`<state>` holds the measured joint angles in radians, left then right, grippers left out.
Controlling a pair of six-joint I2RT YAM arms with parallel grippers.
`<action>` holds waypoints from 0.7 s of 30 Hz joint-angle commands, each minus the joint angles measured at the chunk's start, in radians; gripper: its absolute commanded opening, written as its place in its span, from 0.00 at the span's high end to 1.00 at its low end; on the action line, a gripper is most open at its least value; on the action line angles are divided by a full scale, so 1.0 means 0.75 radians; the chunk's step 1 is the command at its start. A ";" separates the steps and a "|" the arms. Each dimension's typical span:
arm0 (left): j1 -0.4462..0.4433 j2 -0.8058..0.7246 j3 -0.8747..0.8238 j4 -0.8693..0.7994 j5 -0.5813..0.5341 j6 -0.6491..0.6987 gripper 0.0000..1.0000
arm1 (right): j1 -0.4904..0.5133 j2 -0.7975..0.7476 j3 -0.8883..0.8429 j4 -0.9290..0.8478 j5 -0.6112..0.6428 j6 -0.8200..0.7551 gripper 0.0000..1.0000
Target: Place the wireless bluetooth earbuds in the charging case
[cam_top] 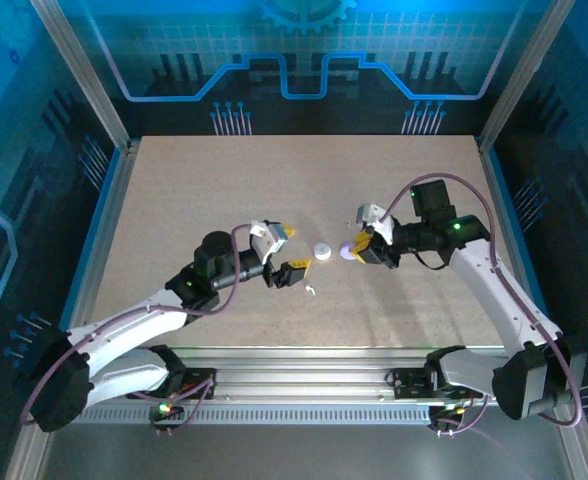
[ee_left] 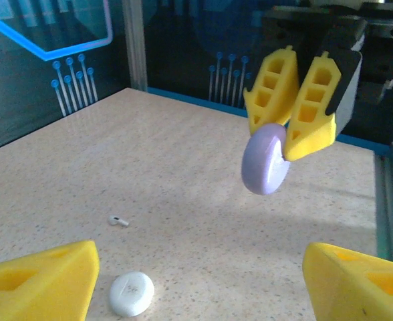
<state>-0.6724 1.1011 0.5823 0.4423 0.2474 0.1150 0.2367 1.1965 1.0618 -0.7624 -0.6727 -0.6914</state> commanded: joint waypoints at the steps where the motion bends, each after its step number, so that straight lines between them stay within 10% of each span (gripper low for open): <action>1: 0.002 0.057 0.095 -0.097 -0.132 0.038 0.19 | -0.051 0.013 0.037 -0.087 0.165 0.126 0.85; 21: 0.004 0.465 0.435 -0.130 -0.081 0.064 0.19 | -0.221 0.085 0.041 -0.193 0.358 0.268 0.85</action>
<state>-0.6724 1.4101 0.8463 0.3702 0.1864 0.1413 0.0906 1.2392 1.0622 -0.8536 -0.4389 -0.5117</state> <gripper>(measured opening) 0.812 0.159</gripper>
